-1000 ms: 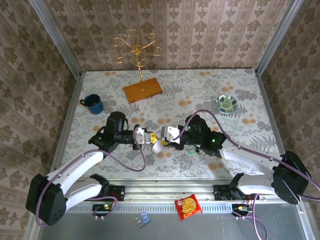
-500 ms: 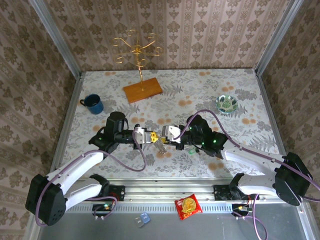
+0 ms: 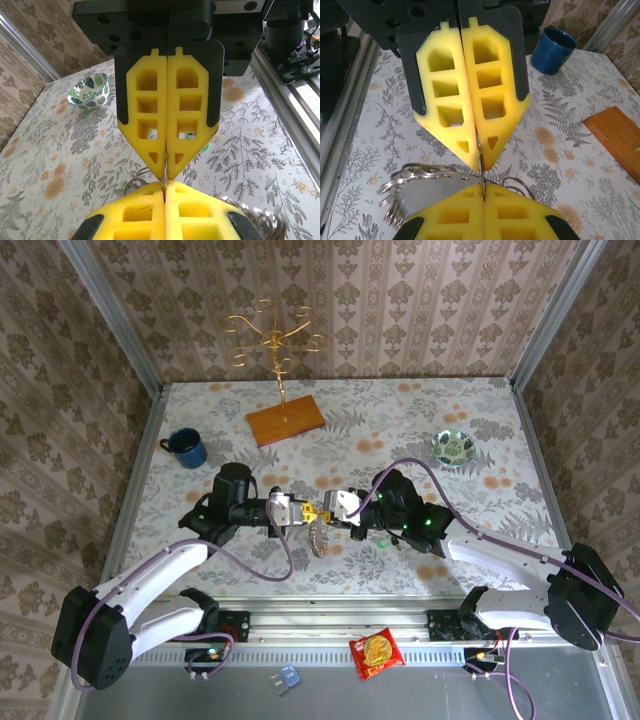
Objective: Put the keys on the keyring
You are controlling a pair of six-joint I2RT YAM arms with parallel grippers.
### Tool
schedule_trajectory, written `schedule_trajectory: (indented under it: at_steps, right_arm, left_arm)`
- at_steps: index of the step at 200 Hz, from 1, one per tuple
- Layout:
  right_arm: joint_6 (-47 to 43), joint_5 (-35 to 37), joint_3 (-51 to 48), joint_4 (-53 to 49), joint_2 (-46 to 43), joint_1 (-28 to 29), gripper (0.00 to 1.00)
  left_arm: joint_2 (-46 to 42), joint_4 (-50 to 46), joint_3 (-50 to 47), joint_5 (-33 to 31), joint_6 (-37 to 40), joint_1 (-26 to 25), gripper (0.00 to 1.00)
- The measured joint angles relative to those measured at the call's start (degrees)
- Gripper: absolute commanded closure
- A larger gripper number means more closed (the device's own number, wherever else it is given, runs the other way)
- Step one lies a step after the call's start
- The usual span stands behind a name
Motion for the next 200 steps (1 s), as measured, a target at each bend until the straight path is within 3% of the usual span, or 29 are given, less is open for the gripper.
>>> schedule_trajectory:
  at_steps: [68, 109, 130, 168, 200]
  right_arm:
    - [0.7, -0.9, 0.0, 0.4, 0.9, 0.0, 1.00]
    - [1.5, -1.0, 0.0, 0.4, 1.1, 0.0, 1.00]
    - [2.6, -0.7, 0.0, 0.4, 1.1, -0.1, 0.80]
    - [7.5, 4.3, -3.0, 1.7, -3.8, -1.6, 0.67]
    - [21.1, 18.9, -5.6, -1.1, -12.7, -3.3, 0.63]
  left_arm:
    - [0.2, 0.3, 0.0, -0.3, -0.4, -0.7, 0.90]
    - [0.5, 0.5, 0.0, -0.5, -1.0, -1.0, 1.00]
    - [0.6, 0.5, 0.0, -0.5, -1.1, -1.0, 1.00]
    - [0.6, 1.7, 0.0, -3.1, -2.4, -1.1, 1.00]
    - [0.6, 4.5, -0.1, -7.9, -7.1, -1.7, 1.00]
